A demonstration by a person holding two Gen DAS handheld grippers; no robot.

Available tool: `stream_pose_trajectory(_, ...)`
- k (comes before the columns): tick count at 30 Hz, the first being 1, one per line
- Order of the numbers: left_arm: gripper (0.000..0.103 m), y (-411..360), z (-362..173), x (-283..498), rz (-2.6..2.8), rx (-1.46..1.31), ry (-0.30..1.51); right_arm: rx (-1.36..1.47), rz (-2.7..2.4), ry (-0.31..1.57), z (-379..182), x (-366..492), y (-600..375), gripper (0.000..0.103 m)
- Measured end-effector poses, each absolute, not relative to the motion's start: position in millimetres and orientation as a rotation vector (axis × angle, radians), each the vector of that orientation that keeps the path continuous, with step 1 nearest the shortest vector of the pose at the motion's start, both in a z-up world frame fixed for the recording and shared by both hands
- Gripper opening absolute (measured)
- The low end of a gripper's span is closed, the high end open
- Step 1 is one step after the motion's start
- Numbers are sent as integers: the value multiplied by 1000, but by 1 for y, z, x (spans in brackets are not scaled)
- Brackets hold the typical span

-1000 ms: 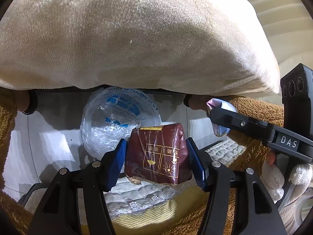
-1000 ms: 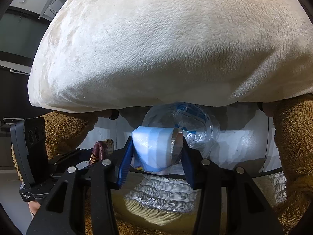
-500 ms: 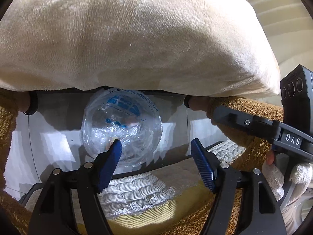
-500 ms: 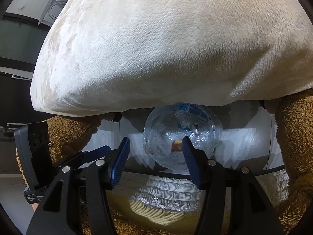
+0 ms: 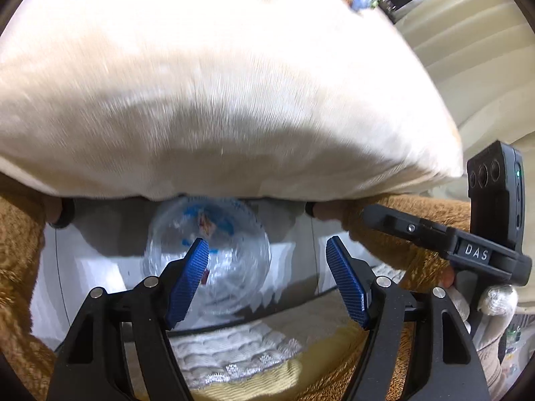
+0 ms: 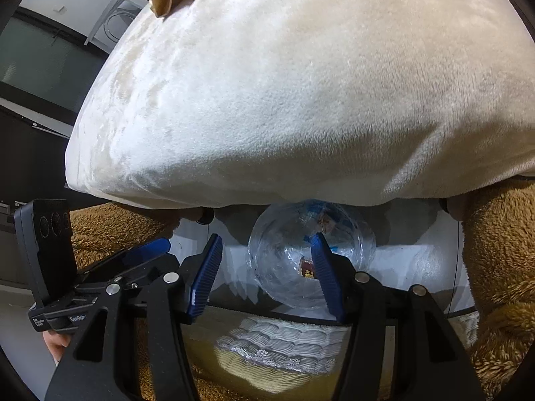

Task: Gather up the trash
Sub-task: 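Open both tools to drop the wrapper and packet into the bin, then raise both tools back over the trash pile on the bed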

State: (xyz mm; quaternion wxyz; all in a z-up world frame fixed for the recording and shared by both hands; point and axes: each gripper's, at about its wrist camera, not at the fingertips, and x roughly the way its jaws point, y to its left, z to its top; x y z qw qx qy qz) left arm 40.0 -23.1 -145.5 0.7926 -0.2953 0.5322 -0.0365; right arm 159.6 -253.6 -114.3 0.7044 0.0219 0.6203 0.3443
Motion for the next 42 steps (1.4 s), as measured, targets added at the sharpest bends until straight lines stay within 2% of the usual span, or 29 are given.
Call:
stream_pose_trajectory(15, 72, -2, -73, 38, -113, -521, 868, 92, 884, 1015, -37, 171, -275, 56)
stream_pose_trajectory(26, 72, 31, -28, 66, -93, -420, 746, 53, 859, 936, -9, 228, -250, 57)
stream_pose_trajectory(29, 79, 37, -21, 78, -89, -380, 733, 40, 851, 925, -7, 241, -242, 58)
stream_pose_trajectory(32, 79, 40, -17, 91, -92, -338, 730, 15, 842, 910, -5, 254, -233, 58)
stream_pose_trajectory(34, 79, 41, -16, 100, -88, -293, 724, 7, 831, 898, -5, 263, -226, 71)
stream_pose_trajectory(36, 82, 41, -14, 110, -97, -264, 723, 1, 822, 890, -6, 272, -220, 77)
stream_pose_trajectory(38, 96, 42, -14, 121, -106, -228, 728, 7, 817, 898, -8, 282, -212, 87)
stream_pose_trajectory(42, 96, 47, -14, 139, -119, -171, 712, 18, 783, 906, -11, 300, -200, 93)
